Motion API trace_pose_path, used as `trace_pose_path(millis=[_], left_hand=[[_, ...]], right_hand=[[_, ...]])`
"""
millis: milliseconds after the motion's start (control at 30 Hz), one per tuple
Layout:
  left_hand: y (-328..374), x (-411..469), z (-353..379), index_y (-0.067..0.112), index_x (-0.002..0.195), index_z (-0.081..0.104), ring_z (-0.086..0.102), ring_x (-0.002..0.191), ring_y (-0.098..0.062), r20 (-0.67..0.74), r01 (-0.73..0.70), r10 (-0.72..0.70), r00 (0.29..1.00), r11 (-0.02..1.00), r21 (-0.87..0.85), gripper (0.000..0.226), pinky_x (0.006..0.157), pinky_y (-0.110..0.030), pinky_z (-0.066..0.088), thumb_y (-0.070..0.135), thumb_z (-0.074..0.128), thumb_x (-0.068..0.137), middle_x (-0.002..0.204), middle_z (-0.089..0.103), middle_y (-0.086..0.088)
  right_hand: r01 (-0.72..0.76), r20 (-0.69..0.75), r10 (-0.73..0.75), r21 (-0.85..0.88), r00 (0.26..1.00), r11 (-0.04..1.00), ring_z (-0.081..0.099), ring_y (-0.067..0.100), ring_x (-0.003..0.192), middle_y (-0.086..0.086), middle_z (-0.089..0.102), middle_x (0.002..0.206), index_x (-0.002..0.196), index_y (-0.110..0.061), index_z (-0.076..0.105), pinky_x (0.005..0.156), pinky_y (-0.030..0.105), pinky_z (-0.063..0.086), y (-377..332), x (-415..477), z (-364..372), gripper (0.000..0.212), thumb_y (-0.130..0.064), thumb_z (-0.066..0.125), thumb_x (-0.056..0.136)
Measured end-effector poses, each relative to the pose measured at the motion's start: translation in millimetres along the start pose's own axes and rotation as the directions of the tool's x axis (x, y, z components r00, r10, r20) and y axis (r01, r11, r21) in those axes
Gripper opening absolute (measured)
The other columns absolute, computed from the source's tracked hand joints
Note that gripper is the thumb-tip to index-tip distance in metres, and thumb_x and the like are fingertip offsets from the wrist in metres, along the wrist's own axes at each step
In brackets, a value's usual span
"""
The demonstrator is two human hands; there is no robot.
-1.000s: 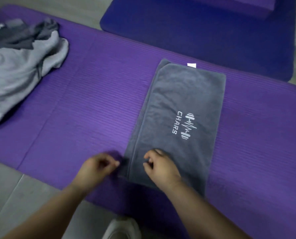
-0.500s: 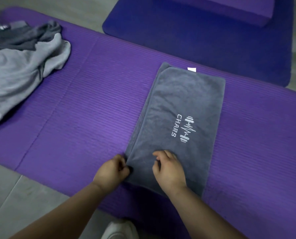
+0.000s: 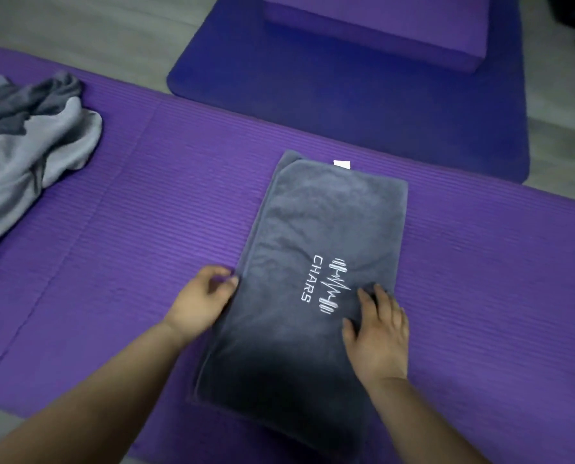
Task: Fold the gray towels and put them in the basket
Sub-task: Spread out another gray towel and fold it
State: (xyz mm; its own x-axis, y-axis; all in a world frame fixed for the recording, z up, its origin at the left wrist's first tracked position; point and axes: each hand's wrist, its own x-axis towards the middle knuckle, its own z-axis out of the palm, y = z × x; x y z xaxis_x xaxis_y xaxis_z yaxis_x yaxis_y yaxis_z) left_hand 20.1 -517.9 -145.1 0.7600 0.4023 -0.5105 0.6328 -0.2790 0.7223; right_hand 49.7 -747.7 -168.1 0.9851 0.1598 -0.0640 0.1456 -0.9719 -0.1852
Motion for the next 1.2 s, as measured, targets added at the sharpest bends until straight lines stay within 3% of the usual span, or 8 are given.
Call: trace_pose_path(millis=[133,300,500,667,867,967,1100,1200], left_hand=[[52,66,21,0.005,0.116,0.049,0.048,0.079,-0.016,-0.017,-0.048,0.046,0.999,0.993,-0.111,0.028,0.057,-0.005,0.037,0.012,0.054,0.089,0.070,0.047,0.005],[104,122,39,0.008,0.120,0.045,0.050,0.064,0.002,0.050,-0.235,0.240,0.969,0.968,-0.087,0.041,0.057,-0.002,0.039,-0.009,0.053,0.084,0.087,0.054,-0.003],[122,132,48,0.005,0.134,0.042,0.041,0.125,-0.029,0.029,-0.459,0.477,0.878,0.824,0.334,0.055,0.099,-0.007,0.024,-0.012,0.039,0.082,0.138,0.034,-0.021],[99,122,41,0.007,0.144,0.018,0.022,0.139,-0.027,-0.021,-0.286,0.313,0.950,0.891,0.354,0.070,0.112,-0.025,0.016,0.003,0.054,0.084,0.149,0.022,-0.017],[37,37,15,0.004,0.131,0.040,0.052,0.110,-0.030,-0.050,-0.045,0.057,0.997,0.973,0.225,0.062,0.093,-0.030,0.038,0.017,0.069,0.078,0.100,0.051,-0.010],[-8,-16,5,0.003,0.124,0.048,0.056,0.105,-0.030,0.005,0.049,-0.052,0.999,0.963,0.266,0.064,0.092,-0.034,0.042,0.014,0.078,0.068,0.105,0.057,-0.011],[-37,-53,-2,0.005,0.124,0.048,0.056,0.108,-0.027,0.053,0.162,-0.194,0.980,0.917,0.366,0.065,0.089,-0.032,0.042,0.017,0.077,0.068,0.117,0.059,-0.013],[-32,-51,-6,0.023,0.087,0.052,0.059,0.101,-0.027,0.081,0.127,-0.175,0.981,0.903,0.410,0.022,0.076,-0.030,0.040,0.019,0.070,0.076,0.101,0.064,-0.013]], right_hand=[[-0.016,0.032,0.017,-0.030,0.999,0.999,0.069,0.036,0.089,0.016,0.070,0.101,0.094,-0.006,0.071,0.068,0.046,0.055,8,8,10,0.049,-0.035,0.054,0.058],[-0.020,-0.158,0.018,-0.007,0.987,1.000,0.040,0.026,0.106,0.015,0.068,0.108,0.107,-0.015,0.049,0.091,0.036,0.034,9,5,27,0.052,-0.036,0.036,0.062],[-0.003,-0.230,-0.005,-0.035,0.973,0.999,0.039,0.025,0.108,0.013,0.067,0.111,0.111,-0.018,0.046,0.090,0.036,0.029,12,7,32,0.052,-0.036,0.037,0.063],[0.020,-0.265,-0.045,-0.096,0.963,0.995,0.039,0.024,0.108,0.012,0.067,0.112,0.112,-0.018,0.045,0.092,0.039,0.026,14,8,33,0.053,-0.038,0.036,0.064],[0.042,-0.305,-0.032,0.026,0.952,0.999,0.038,0.024,0.104,0.013,0.066,0.111,0.109,-0.020,0.049,0.091,0.036,0.026,-4,17,22,0.046,-0.032,0.038,0.066],[0.115,-0.298,-0.064,0.157,0.953,0.981,0.041,0.018,0.094,0.008,0.068,0.100,0.099,-0.017,0.065,0.085,0.032,0.037,-32,31,12,0.044,-0.029,0.039,0.065],[0.167,-0.161,-0.123,0.297,0.979,0.940,0.065,0.026,0.080,0.009,0.069,0.087,0.093,-0.011,0.070,0.069,0.026,0.054,-82,51,-2,0.044,-0.030,0.041,0.067],[0.114,0.171,-0.177,0.324,0.969,0.939,0.049,0.034,0.117,0.017,0.053,0.128,0.129,-0.006,0.048,0.099,0.034,0.039,-119,67,-10,0.052,-0.034,0.050,0.085]])
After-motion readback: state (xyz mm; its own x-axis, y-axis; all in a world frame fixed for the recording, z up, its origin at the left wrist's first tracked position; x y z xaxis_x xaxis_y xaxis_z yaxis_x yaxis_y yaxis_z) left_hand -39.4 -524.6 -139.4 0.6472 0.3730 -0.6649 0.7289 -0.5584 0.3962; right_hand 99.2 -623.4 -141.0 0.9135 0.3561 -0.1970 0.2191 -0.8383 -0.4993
